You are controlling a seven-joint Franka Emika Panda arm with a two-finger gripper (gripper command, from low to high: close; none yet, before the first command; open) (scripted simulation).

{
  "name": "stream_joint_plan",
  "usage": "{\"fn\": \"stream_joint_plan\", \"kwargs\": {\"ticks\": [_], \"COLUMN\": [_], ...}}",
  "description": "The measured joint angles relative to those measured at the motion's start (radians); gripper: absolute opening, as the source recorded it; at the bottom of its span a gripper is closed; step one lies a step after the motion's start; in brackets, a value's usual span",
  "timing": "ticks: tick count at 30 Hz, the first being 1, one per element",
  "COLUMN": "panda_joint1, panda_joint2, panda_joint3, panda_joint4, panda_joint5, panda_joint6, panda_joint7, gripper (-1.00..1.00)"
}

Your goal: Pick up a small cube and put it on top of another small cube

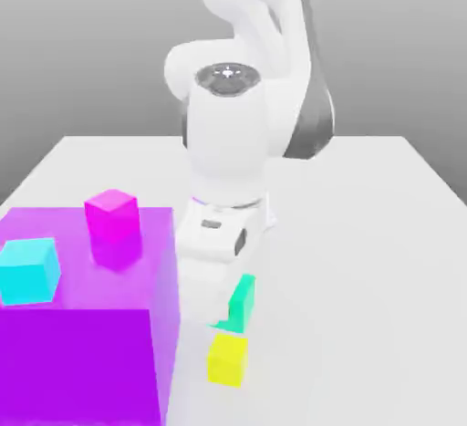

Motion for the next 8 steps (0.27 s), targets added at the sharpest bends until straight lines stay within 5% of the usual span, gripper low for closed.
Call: {"fn": "stream_joint_plan", "kwargs": {"ticks": [5, 6, 8], "panda_joint1": [-0.023, -0.027, -0.027], "panda_joint2": [0.115, 0.128, 0.128], "panda_joint3": [0.038, 0.043, 0.043], "panda_joint4": [0.002, 0.002, 0.002], "panda_joint5": [0.089, 0.099, 0.099], "panda_joint6": [0.105, 0.117, 0.117], "panda_joint7": [-0.064, -0.071, -0.071], "gripper": [-1.0, 1.0, 1.0]}}
